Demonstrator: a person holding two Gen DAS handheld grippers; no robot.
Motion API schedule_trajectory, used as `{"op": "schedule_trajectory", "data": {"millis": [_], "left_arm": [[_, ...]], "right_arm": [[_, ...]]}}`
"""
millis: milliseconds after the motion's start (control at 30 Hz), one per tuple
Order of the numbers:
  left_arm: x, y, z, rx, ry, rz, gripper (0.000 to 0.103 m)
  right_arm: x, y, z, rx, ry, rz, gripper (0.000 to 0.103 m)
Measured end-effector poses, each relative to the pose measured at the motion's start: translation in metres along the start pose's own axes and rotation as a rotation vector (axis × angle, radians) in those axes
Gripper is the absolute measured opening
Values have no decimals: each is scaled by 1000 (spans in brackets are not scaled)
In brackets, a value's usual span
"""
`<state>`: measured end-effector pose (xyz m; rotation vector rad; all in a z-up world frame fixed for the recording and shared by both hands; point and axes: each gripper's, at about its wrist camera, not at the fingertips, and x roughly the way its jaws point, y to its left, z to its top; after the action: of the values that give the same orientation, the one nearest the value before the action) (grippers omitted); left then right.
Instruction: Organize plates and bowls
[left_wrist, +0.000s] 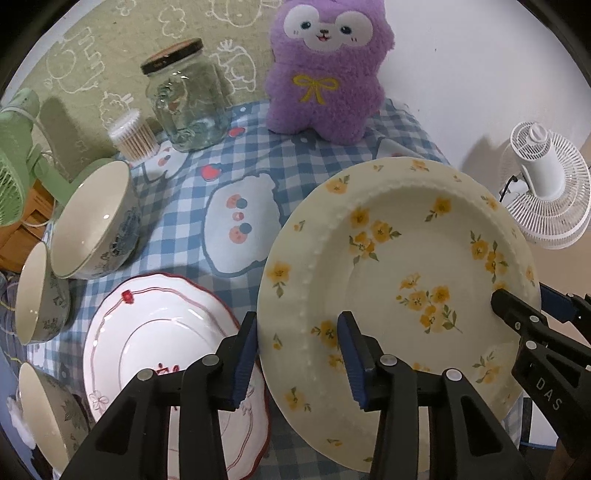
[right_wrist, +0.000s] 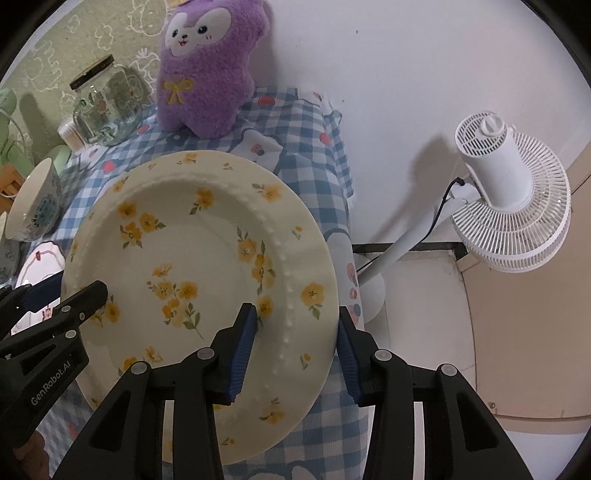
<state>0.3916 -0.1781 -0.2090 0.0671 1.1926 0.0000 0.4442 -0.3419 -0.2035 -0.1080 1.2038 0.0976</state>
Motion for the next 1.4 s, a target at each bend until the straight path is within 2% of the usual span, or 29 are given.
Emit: {"op": "schedule_trajectory", "data": {"millis": [367, 667, 1033, 1400], "left_arm": [[-42, 14, -15, -19, -42, 10, 42], [-81, 25, -42, -19, -74, 12, 42], [-110, 37, -88, -18, -77, 5, 42], [-123, 37, -129, 17, -71, -18, 42]], "right_arm": [[-38, 10, -15, 9, -33, 9, 45], [-78, 24, -38, 16, -67, 11, 44], [-110, 41, -84, 34, -73, 18, 42], [-129, 51, -135, 68, -67, -5, 42]]}}
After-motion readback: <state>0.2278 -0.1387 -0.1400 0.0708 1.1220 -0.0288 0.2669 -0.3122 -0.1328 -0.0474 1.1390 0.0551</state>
